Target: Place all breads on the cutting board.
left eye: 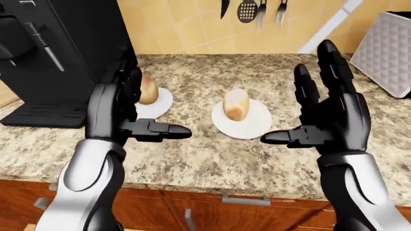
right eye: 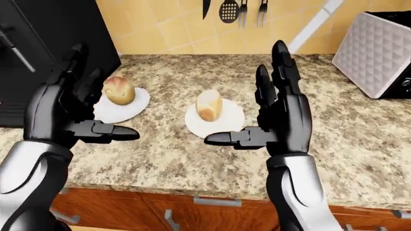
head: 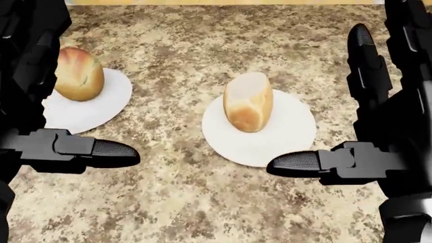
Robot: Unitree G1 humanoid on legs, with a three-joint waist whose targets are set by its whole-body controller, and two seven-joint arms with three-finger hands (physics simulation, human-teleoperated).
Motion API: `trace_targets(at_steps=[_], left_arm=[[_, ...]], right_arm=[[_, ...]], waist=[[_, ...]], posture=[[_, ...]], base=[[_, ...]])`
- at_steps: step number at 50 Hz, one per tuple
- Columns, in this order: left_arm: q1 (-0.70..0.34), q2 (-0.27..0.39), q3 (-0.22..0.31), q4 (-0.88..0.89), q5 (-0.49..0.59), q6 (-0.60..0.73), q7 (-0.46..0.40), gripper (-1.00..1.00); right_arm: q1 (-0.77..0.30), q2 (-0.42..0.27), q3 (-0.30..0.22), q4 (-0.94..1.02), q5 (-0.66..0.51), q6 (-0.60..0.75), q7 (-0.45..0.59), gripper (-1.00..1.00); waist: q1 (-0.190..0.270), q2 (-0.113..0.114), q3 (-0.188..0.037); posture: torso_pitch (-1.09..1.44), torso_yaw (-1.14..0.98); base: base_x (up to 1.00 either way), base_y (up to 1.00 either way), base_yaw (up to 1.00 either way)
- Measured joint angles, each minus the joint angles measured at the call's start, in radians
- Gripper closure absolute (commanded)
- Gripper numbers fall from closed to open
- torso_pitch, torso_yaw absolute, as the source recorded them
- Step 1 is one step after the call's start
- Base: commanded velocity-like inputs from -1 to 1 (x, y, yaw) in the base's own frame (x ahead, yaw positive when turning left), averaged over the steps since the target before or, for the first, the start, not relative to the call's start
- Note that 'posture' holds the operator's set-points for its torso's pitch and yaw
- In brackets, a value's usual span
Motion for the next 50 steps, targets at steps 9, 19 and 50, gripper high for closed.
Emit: trace_targets(at_steps=[9, 19, 50], left_arm=[[0.006, 0.007, 0.003, 0.013, -0.005, 0.003, 0.009, -1.0], [-0.008, 0.01, 0.0, 0.021, 0.003, 0.015, 0.018, -1.0], [-0.529, 0.144, -0.066, 1.119, 0.278, -0.358, -0.078, -1.0]], right_arm=[[0.014, 0.012, -0.001, 0.005, 0.018, -0.005, 0.003, -1.0], [0.013, -0.008, -0.017, -0.013, 0.047, -0.013, -0.004, -1.0], [0.002, -0.009, -0.004, 0.009, 0.031, -0.017, -0.013, -1.0]], waist=[[0.004, 0.086, 0.019], [0.023, -0.011, 0.025], [0.024, 0.008, 0.014]], posture=[[0.0, 0.0], [0.0, 0.0], [0.0, 0.0]], base=[[0.0, 0.21, 0.0], [0.0, 0.0, 0.0], [0.0, 0.0, 0.0]])
